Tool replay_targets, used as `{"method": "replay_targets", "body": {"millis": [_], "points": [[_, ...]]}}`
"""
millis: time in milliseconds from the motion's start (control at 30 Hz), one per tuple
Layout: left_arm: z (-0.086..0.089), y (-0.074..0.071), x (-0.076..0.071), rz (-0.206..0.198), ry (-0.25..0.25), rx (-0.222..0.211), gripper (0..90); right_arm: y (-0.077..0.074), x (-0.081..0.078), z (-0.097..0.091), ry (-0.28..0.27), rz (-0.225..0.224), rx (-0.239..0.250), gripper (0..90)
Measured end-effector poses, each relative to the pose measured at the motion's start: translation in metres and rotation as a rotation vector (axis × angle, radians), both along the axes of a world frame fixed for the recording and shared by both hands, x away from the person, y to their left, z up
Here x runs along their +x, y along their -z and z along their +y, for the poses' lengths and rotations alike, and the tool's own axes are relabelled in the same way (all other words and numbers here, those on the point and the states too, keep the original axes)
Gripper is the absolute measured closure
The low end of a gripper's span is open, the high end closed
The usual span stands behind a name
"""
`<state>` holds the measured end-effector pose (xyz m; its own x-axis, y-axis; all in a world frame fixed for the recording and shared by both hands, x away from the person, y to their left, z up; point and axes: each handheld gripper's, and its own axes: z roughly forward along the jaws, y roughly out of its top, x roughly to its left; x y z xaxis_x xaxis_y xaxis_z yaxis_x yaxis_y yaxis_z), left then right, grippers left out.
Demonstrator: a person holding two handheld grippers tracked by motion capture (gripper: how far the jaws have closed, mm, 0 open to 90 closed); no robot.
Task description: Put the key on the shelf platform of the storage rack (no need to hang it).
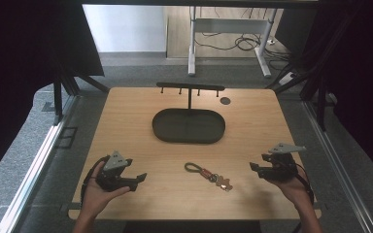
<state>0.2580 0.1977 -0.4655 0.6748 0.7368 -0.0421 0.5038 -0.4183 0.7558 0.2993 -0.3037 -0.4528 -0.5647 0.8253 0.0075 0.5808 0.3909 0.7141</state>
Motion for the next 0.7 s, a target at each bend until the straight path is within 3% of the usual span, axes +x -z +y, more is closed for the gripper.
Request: {"method": "replay_targets", "body": {"millis": [67, 700], "points": [[0.000, 0.000, 0.000, 0.000, 0.000, 0.000, 25.1, -0.004, 0.002, 0.006, -0.041, 0.015, -0.013, 40.9], [-0.002, 0.001, 0.000, 0.003, 0.007, -0.004, 25.1, -0.025, 0.016, 0.045, -0.190, 0.059, -0.085, 43.7]]}}
